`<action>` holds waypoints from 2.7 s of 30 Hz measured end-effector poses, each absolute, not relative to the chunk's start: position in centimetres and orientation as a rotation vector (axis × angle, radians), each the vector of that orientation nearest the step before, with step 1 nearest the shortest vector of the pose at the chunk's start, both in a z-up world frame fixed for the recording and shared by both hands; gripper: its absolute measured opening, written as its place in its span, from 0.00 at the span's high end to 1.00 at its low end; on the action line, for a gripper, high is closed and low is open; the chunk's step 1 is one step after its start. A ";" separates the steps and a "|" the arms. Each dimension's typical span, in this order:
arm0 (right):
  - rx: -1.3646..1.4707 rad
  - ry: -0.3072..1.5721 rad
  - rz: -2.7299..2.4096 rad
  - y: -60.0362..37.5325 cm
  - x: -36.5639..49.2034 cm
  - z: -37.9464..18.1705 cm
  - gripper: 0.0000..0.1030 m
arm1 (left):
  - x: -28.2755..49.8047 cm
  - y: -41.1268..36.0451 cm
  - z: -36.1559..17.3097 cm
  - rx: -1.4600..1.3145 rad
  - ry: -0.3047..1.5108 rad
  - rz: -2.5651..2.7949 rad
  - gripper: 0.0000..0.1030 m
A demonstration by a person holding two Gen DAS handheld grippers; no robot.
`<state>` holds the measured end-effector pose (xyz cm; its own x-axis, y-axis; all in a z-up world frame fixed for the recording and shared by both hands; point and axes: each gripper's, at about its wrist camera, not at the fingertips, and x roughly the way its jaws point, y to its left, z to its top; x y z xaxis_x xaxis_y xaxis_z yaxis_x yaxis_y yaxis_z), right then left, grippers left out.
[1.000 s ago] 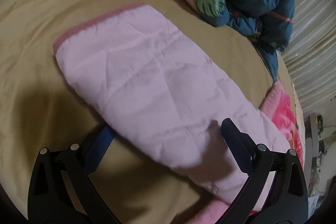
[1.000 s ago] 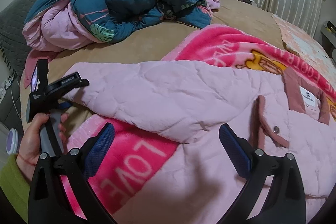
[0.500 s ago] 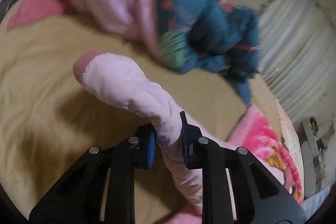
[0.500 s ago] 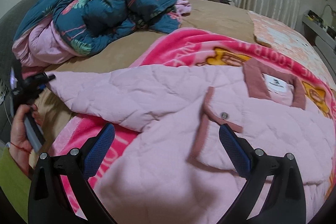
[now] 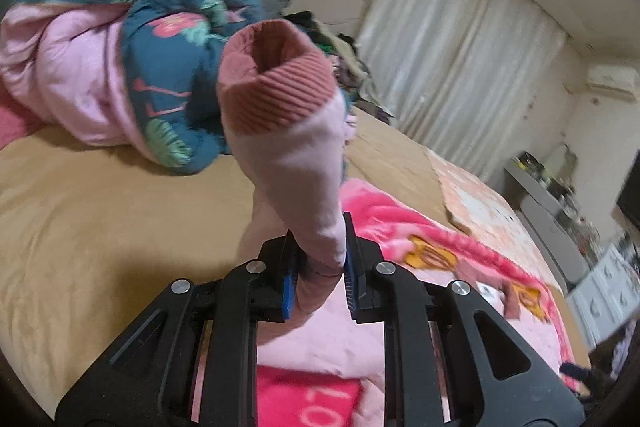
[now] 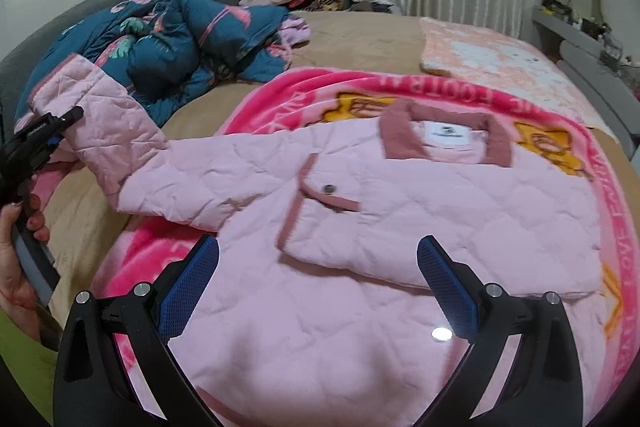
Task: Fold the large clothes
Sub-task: 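Grasp the sleeve cuff with the left gripper and lift it up, then carry the held sleeve with the left gripper across the jacket front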
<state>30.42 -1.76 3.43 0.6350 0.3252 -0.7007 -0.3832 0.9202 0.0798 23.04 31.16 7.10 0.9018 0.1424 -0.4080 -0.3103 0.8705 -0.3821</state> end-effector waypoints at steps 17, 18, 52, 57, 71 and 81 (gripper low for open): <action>0.117 0.707 0.361 -12.2 27.7 6.1 0.04 | 22.7 21.0 14.9 -0.310 0.350 0.120 0.89; 0.137 0.705 0.363 -12.8 27.6 6.3 0.04 | 22.7 20.5 15.2 -0.309 0.351 0.115 0.89; 0.256 0.675 0.306 -24.4 25.6 4.2 0.04 | 25.8 4.0 15.9 -0.159 0.415 -0.076 0.90; 0.256 0.675 0.290 -25.7 26.1 3.8 0.04 | 26.6 1.8 14.9 -0.136 0.436 -0.107 0.90; 0.293 0.663 0.230 -30.5 28.0 1.5 0.04 | 29.0 -5.6 9.2 -0.003 0.554 -0.206 0.94; 0.352 0.684 0.124 -34.5 28.2 -0.1 0.04 | 30.3 -9.5 4.1 0.057 0.655 -0.257 0.94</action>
